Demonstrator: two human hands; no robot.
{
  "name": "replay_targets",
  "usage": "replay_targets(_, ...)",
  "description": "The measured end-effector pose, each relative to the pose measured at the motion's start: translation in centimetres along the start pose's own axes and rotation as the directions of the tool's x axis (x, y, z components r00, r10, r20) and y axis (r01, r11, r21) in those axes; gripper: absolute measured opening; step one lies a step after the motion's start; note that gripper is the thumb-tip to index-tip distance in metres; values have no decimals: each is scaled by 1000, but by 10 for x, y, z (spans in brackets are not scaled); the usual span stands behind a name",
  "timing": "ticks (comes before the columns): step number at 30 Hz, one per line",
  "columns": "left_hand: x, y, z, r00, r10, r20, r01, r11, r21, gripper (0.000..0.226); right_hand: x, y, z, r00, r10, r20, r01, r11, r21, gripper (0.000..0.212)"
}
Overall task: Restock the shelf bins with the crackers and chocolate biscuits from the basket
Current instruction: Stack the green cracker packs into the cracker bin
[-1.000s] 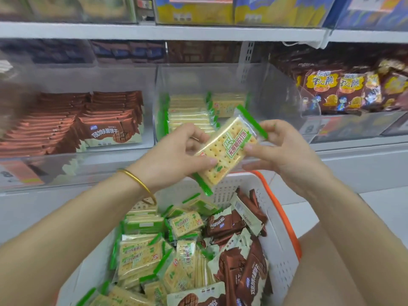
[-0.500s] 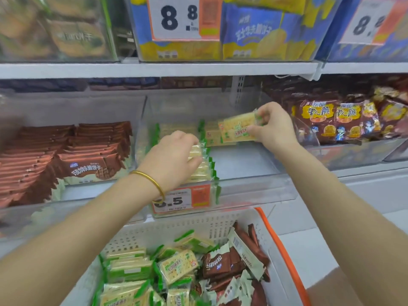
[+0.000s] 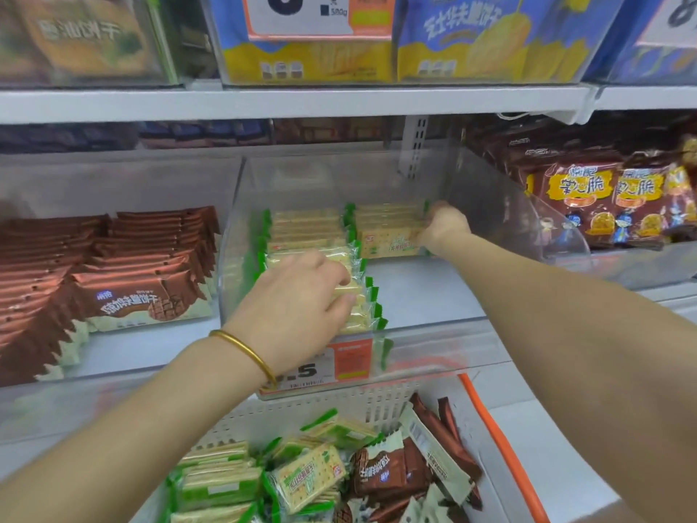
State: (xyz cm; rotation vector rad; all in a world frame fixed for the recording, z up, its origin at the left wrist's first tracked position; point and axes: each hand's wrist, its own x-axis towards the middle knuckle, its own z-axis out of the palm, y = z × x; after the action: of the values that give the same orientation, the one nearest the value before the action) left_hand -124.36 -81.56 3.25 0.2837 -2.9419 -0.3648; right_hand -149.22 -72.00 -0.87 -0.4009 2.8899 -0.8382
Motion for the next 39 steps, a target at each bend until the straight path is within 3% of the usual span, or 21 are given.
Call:
replay_targets(5,0,-3,3,1000,16,-14,-16,1000,-16,33,3,-4,6,998,52,-37,-48,995,93,79)
replay_targets(12,-10,-3,-4,984,81,-159,-94,993,-72,31,-13,-9,-8,993,116,24,-118,981,153,89)
replay_targets(14,-24,-1,-12,962,135,-236,-156,985,-76,31,-25,-15,-18,996,84,-40,-77,984,160,83)
replay_targets(17,-62,-2,-19,902,295,-314,-313,950,-7,25,-81,-30,-48,980,-127,-151,176,912,371,38)
replay_targets(20,-110,-12,-6,882,433,-184,-424,901,88,22,-191,-30,-70,912,-410,-4,323,713,622,20)
replay_targets(21,-124,-20,3,893,444,-72,-434,893,121,22,-225,-23,-63,872,-475,120,308,722,619,15)
replay_targets(23,-141,-39,23,912,381,151,-405,895,188,26,-264,-2,-20,774,-483,409,329,859,392,9)
replay_targets(24,-144,-48,31,916,321,241,-372,904,209,31,-270,6,8,736,-421,529,351,907,234,7)
replay_targets(26,-143,-58,43,917,203,343,-282,939,198,43,-261,27,71,744,-242,623,328,944,-26,14)
replay_targets(29,-138,-69,58,923,79,375,-190,945,267,35,-233,58,148,850,-95,517,176,978,-109,33)
replay_targets(32,-134,-68,66,926,50,375,-165,945,282,28,-224,67,198,928,-106,358,161,979,-128,42)
replay_targets(34,-134,-68,72,921,38,388,-154,950,272,28,-226,63,212,963,-103,248,165,956,-242,45)
replay_targets(37,-134,-67,75,919,10,394,-124,956,265,29,-231,60,213,958,-205,199,270,879,-392,39)
replay_targets(39,-134,-68,76,925,-30,379,-63,971,231,30,-237,60,198,932,-302,201,357,864,-354,30)
